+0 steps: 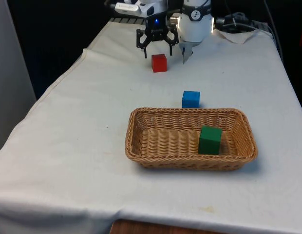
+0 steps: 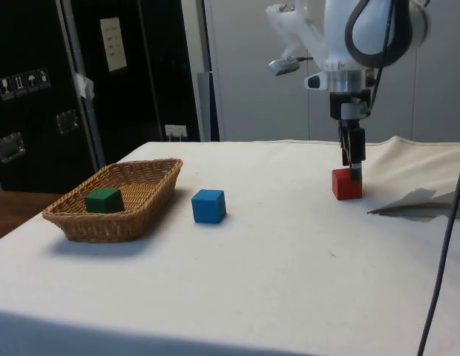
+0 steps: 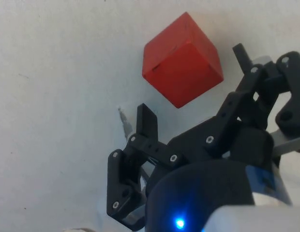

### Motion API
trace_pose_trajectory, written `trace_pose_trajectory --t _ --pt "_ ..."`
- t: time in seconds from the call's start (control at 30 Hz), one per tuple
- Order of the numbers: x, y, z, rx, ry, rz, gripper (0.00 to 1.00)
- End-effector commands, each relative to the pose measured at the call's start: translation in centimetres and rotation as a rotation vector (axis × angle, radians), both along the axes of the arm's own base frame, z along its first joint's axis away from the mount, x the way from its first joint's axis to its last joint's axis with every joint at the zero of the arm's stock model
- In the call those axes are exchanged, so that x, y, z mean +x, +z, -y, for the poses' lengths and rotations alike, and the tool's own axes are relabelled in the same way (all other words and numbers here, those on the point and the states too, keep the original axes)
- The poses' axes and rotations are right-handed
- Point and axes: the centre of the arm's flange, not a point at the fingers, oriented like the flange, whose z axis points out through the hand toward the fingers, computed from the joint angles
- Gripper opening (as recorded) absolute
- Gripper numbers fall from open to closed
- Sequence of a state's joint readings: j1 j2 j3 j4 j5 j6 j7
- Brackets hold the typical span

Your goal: Pick up exactly two blocks and place them into the basket.

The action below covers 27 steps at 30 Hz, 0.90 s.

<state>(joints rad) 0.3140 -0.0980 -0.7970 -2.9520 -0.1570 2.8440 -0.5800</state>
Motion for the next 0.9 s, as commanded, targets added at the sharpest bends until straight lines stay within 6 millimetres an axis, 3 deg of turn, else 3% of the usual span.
trace_pose_trajectory --t 0.0,0.43,0.87 --pt "-0.4 0.0 -0.3 0.009 0.004 0.02 1.0" --pt "0.1 0.0 -0.2 -0.012 0.034 0.033 1.0" --pt "-0.4 -0.1 -1.7 -0.003 0.059 0.061 1.0"
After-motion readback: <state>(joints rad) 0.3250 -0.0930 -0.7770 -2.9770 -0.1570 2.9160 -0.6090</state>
